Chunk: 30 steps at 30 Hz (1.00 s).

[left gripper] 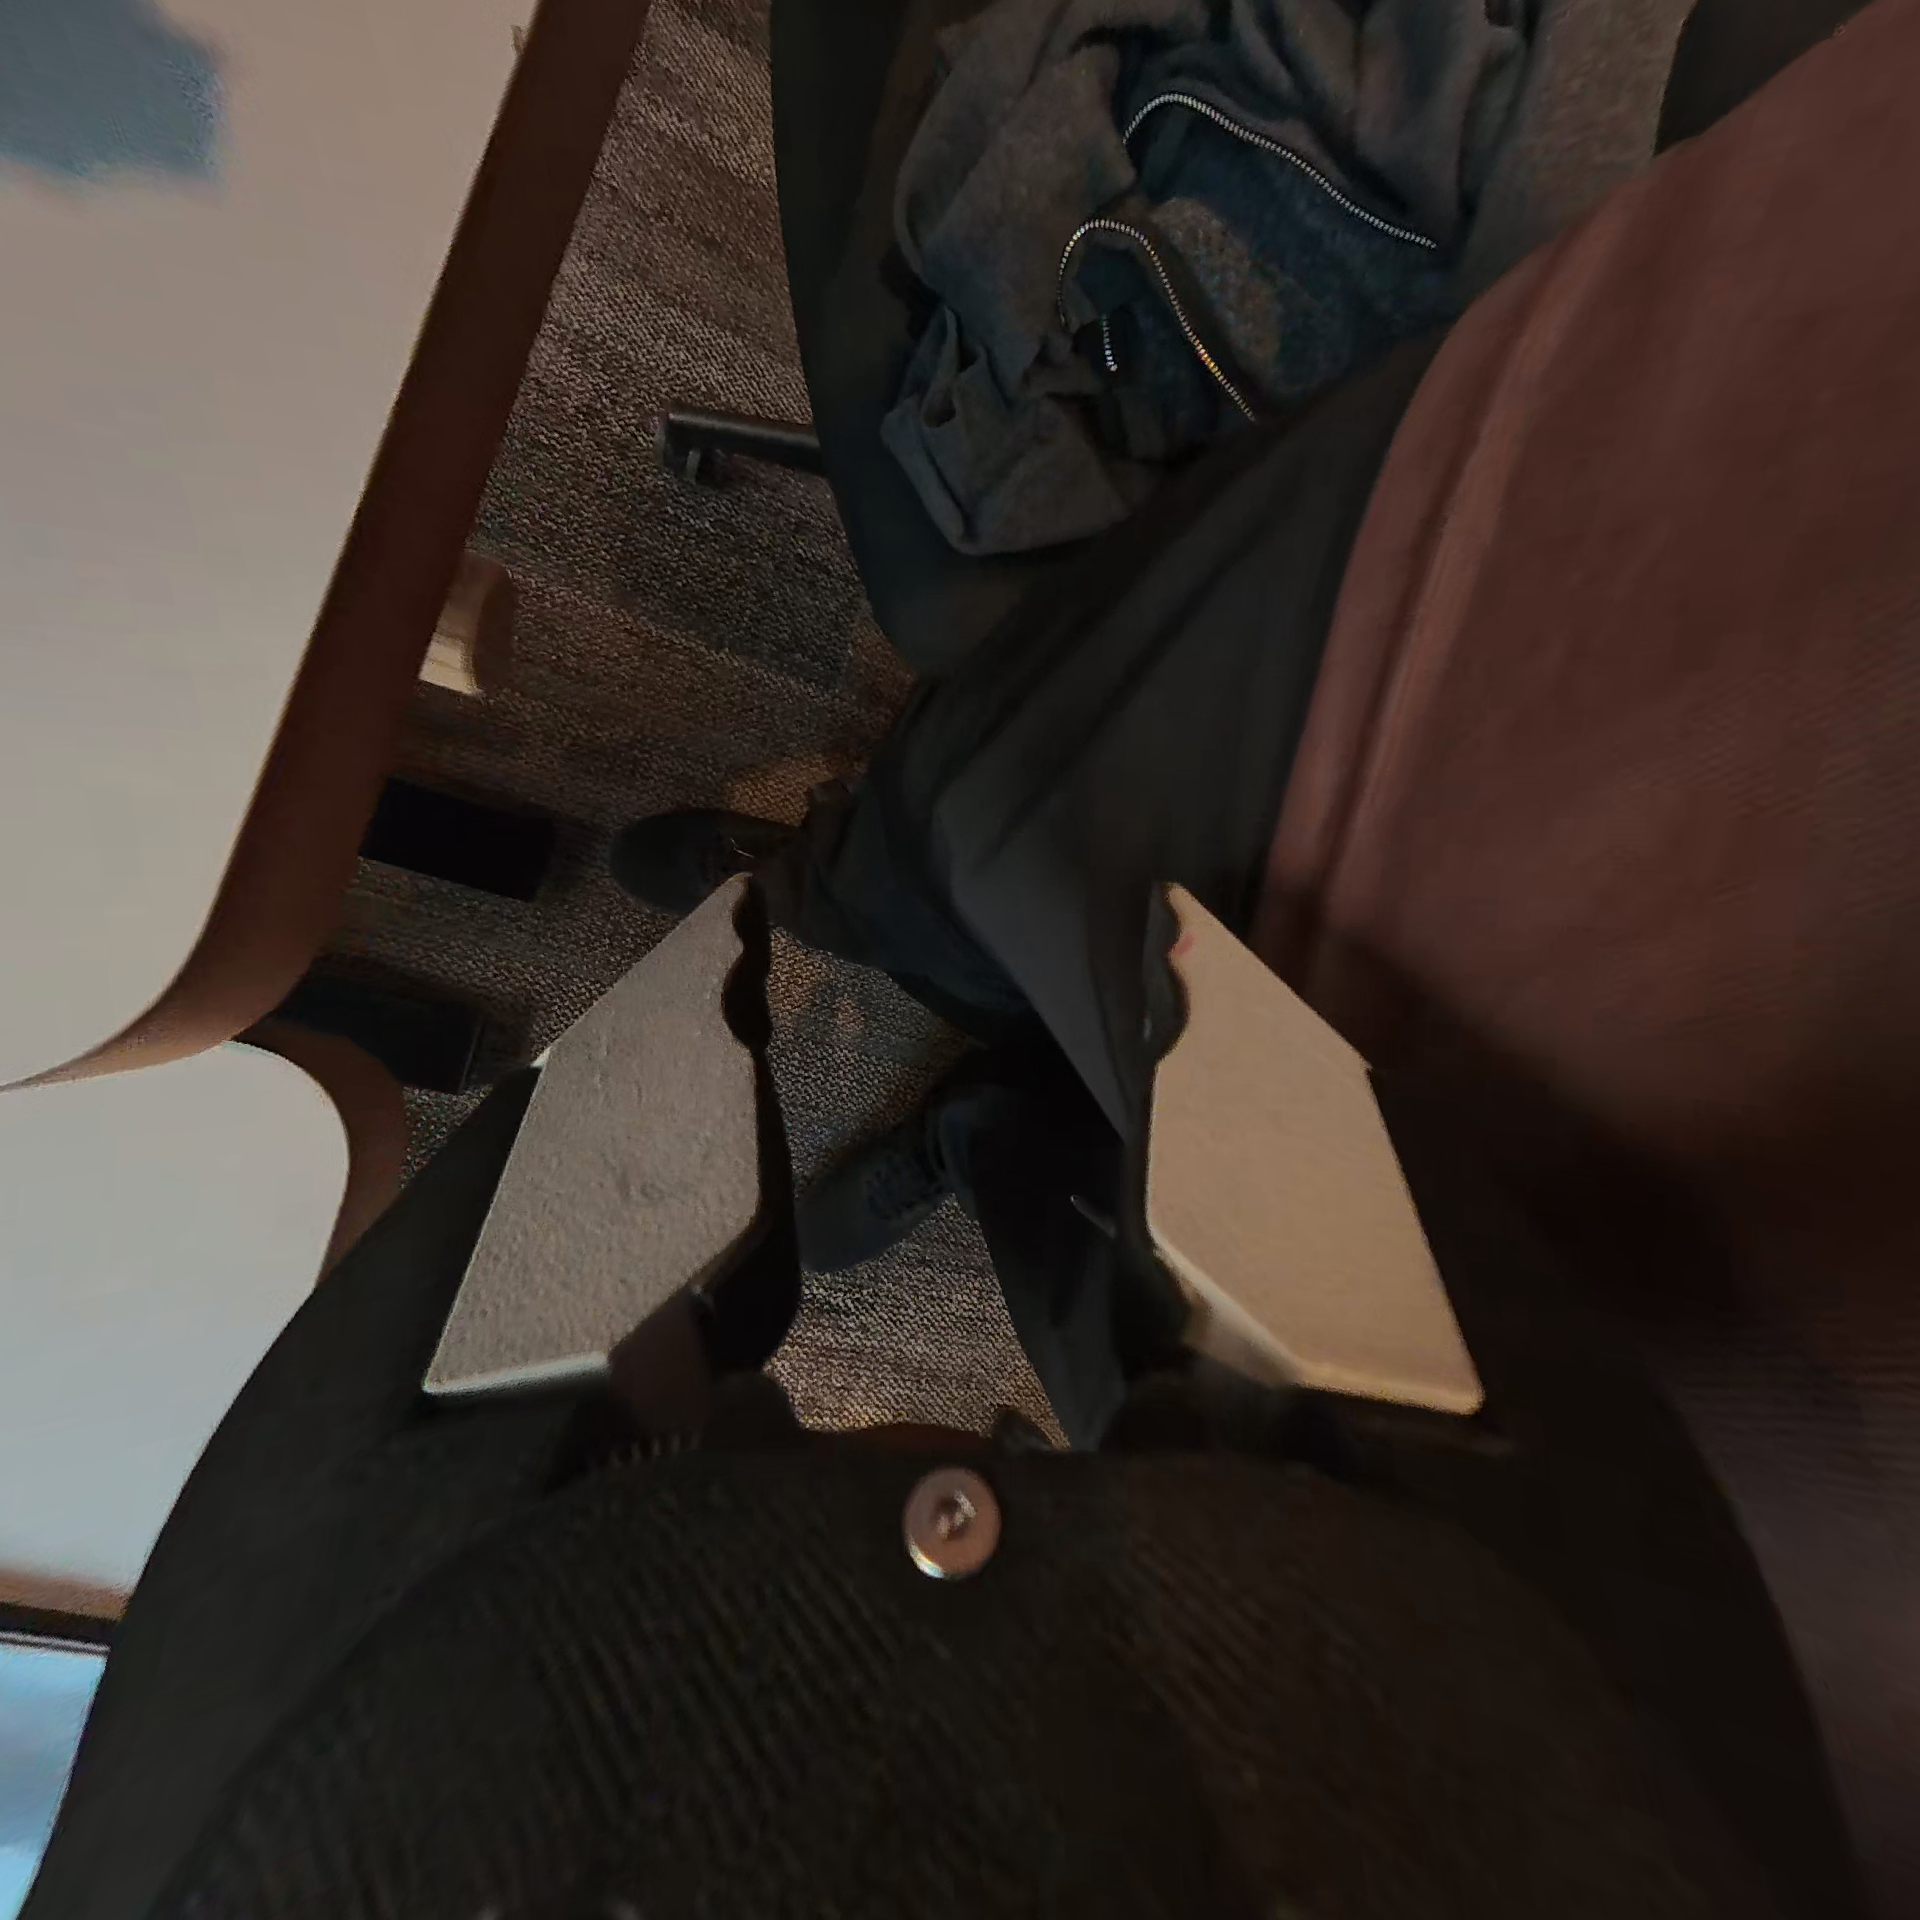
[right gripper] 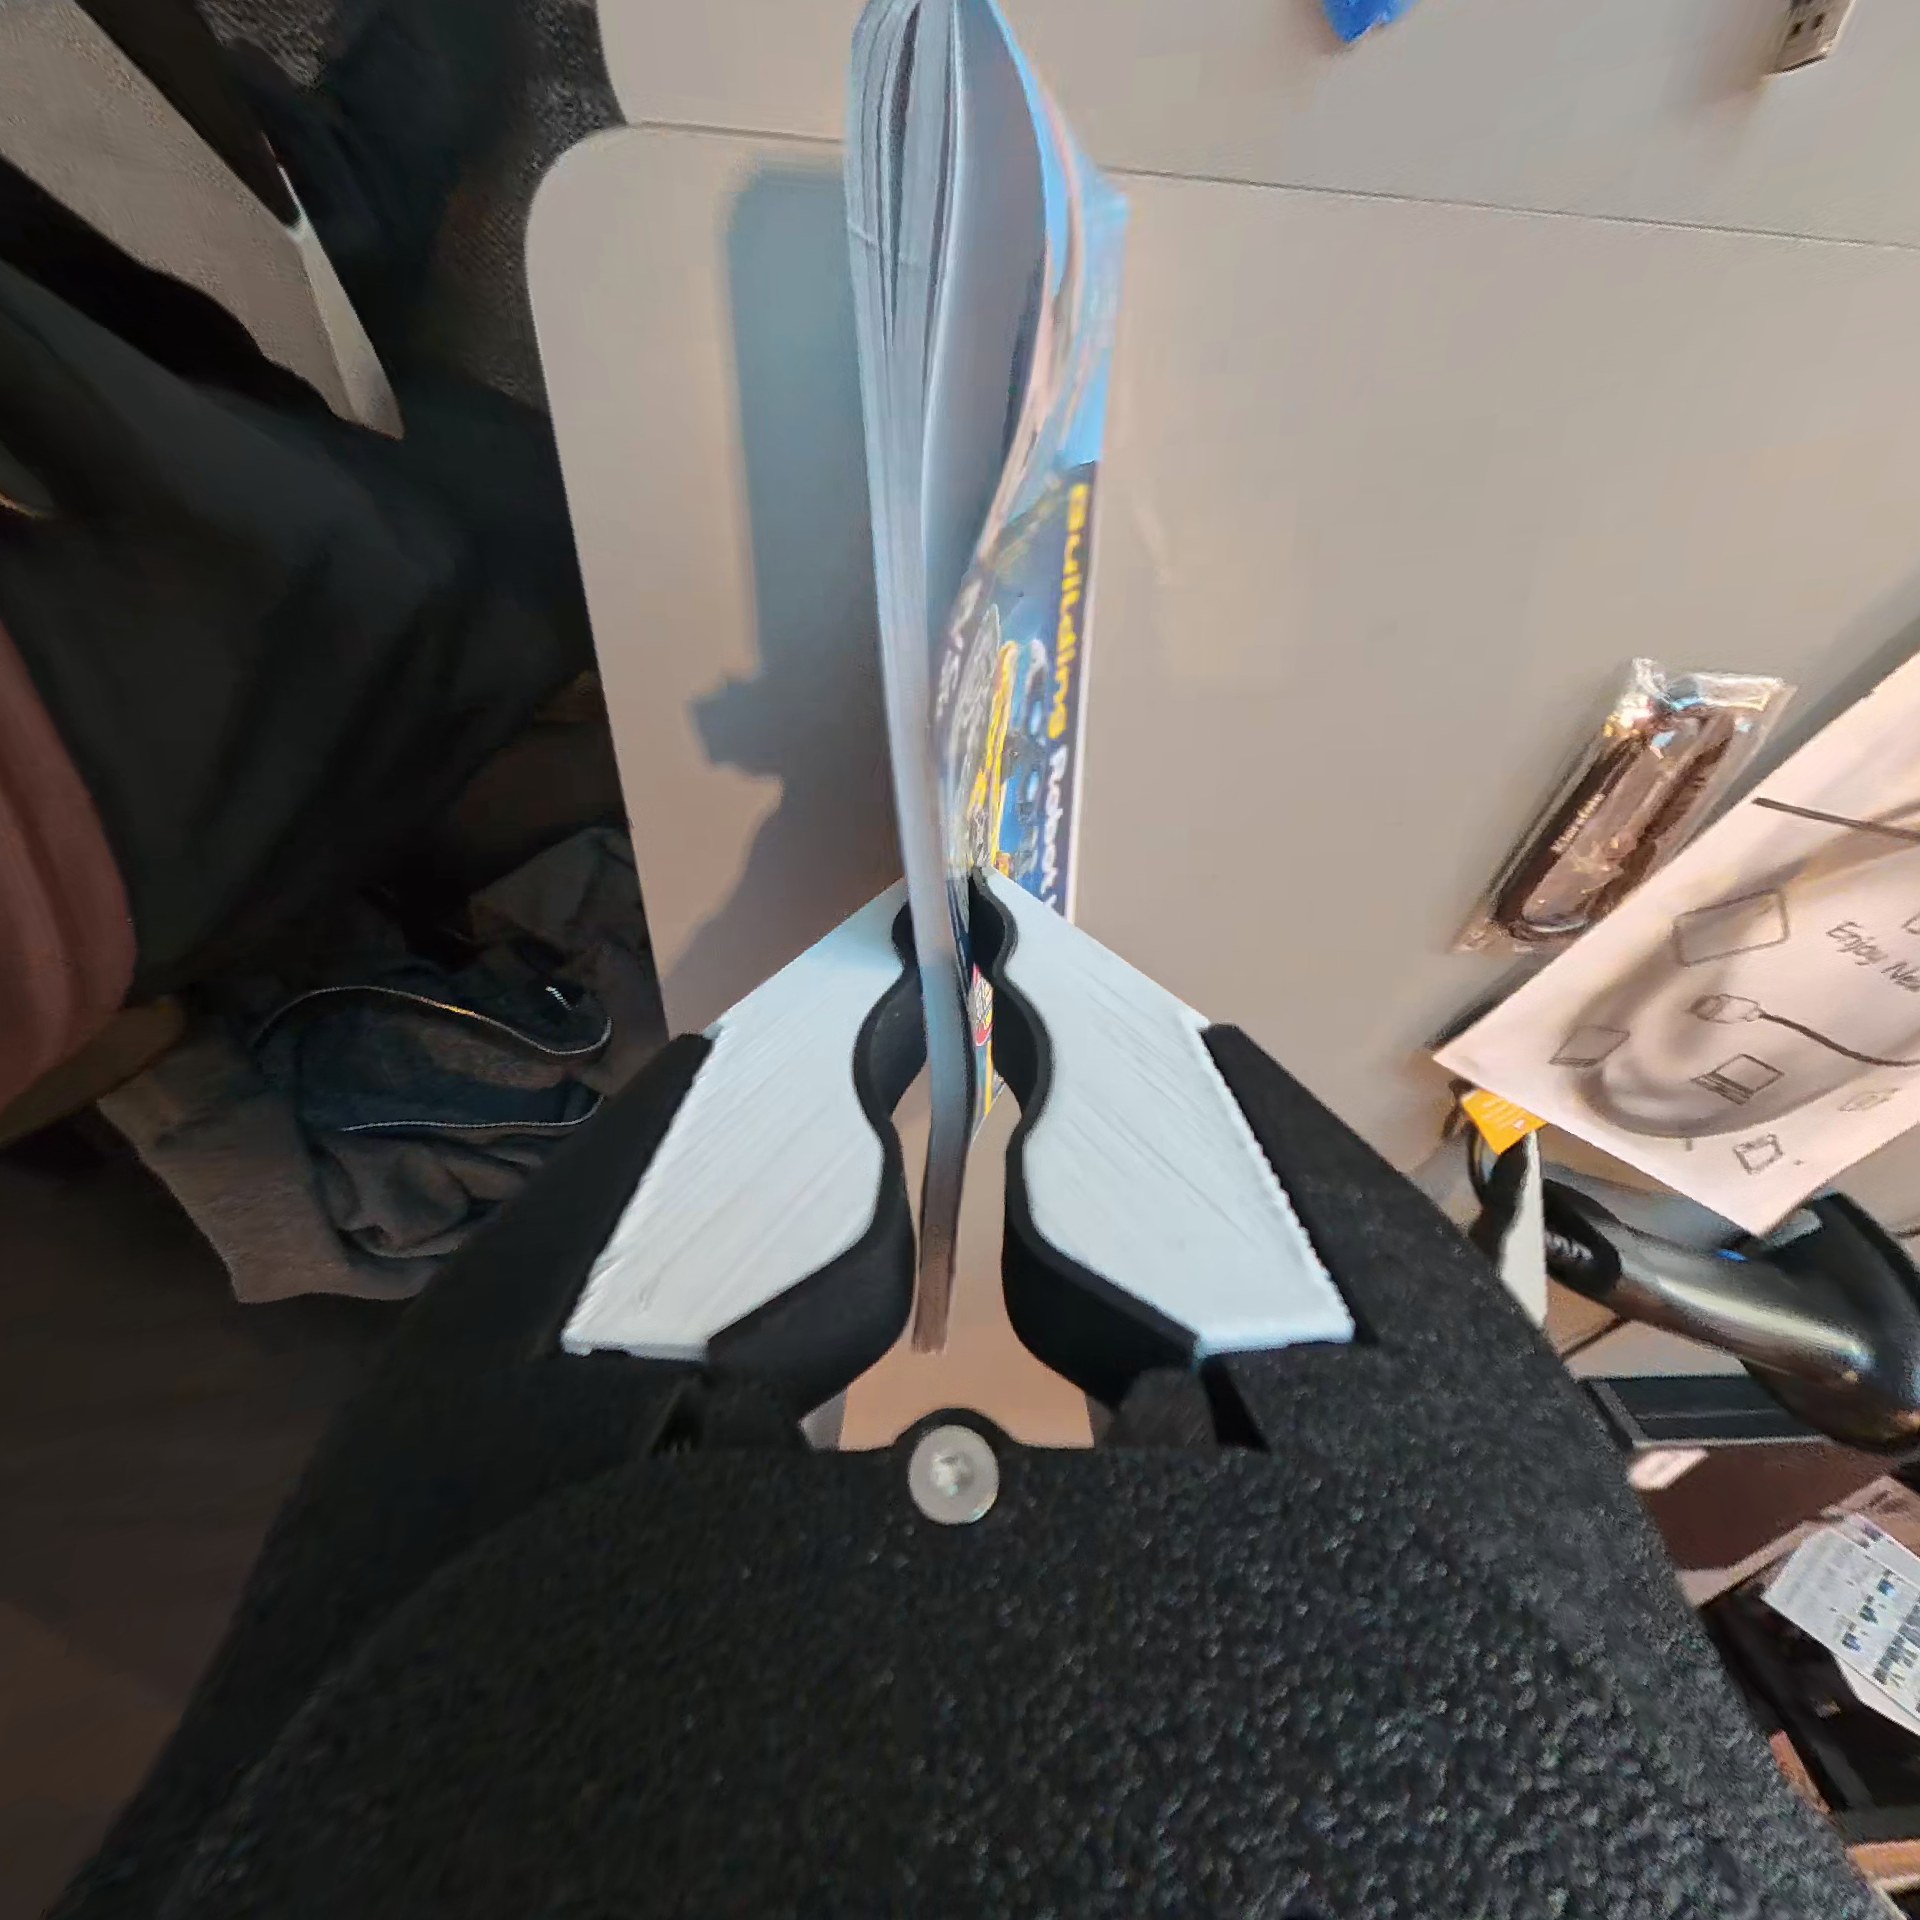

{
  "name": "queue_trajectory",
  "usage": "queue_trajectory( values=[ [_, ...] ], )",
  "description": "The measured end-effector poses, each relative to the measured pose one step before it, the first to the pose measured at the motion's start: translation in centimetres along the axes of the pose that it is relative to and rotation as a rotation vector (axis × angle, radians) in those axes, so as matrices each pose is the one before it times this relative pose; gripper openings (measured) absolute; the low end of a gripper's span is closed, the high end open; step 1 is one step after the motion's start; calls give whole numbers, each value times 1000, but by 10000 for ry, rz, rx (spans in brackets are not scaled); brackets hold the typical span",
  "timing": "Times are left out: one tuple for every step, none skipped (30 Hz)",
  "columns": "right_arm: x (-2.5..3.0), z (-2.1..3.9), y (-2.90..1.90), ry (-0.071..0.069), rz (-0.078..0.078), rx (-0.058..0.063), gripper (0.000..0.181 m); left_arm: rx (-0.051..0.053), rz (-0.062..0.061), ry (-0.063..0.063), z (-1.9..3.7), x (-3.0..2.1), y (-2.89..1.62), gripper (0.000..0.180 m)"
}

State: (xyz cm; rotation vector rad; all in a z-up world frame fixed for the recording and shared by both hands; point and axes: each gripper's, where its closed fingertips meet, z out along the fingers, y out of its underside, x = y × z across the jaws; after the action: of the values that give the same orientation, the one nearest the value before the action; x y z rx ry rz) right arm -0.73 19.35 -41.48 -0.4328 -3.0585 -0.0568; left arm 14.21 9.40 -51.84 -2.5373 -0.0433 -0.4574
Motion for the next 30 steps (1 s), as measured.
queue_trajectory(
  values=[
    [171,-228,271,232,-3,10,3,-35,0,-1,35,54,129,72],
    [318,-284,264,172,70,-26,3,-35,-42,0,32,33,119,74],
    [283,-308,172,32,123,9,3,-19,-64,24,13,49,103,75],
    [318,-303,38,-21,150,44,3,13,-47,16,-4,50,56,75],
    [602,-292,-39,166,30,33,3,24,-28,-7,-7,9,22,75],
    [739,-218,-75,249,-40,-31,3,10,-49,-17,11,-26,13,75],
    [765,-84,-112,250,-5,-88,3,8,-66,-13,34,-31,-37,75],
    [793,61,-158,275,6,-118,3,18,-34,5,43,10,-88,74],
    [698,175,-164,285,-17,-159,3,19,25,-21,37,-5,-133,74],
    [463,254,-225,244,-73,-130,3,-1,60,-54,32,-35,-111,74],
    [133,309,-194,158,-124,-117,3,-6,51,-35,6,-8,-95,74],
    [-167,369,-106,42,-111,-121,3,2,13,-15,-16,9,-86,74],
    [-405,369,-13,-62,-67,-96,3,2,-14,-20,-41,-18,-54,74],
    [-510,261,-28,-83,-49,-9,3,7,-20,-36,-76,-65,-1,74],
    [-489,58,-51,-76,-19,47,3,9,-20,-21,-67,-53,37,74],
    [-401,34,53,-5,-14,4,3,18,-28,-12,-69,-37,55,74],
    [-458,43,53,-30,-60,5,3,9,-31,-11,-38,-41,104,73],
    [-484,48,43,-51,-53,8,3,-5,-31,-3,-18,-28,118,74],
    [-475,37,23,-66,-38,8,3,-21,-28,8,21,-1,149,74],
    [-389,-8,3,-28,-37,6,3,-30,-11,20,24,39,130,73],
    [-341,-28,7,-17,-17,4,3,-32,15,5,24,24,108,73],
    [-377,-40,-2,-62,23,26,3,-19,27,3,13,33,76,73],
    [-385,-61,-15,-78,44,41,3,-5,26,22,6,60,23,73],
    [-418,-69,-15,-91,54,45,3,-8,23,16,3,35,16,73],
    [-429,-35,27,-80,39,25,3,-18,24,6,15,17,18,73],
    [-415,-22,37,-42,11,12,3,-14,23,11,14,13,11,73],
    [-405,-2,43,-31,-5,2,3,-6,24,17,1,19,-12,73],
    [-423,1,40,-50,9,-1,3,5,26,6,-9,20,-28,73],
    [-420,-31,13,-67,38,14,3,8,27,8,-13,15,-47,73],
    [-428,-39,-3,-89,51,22,3,6,41,-4,-16,9,-46,73]
  ],
)
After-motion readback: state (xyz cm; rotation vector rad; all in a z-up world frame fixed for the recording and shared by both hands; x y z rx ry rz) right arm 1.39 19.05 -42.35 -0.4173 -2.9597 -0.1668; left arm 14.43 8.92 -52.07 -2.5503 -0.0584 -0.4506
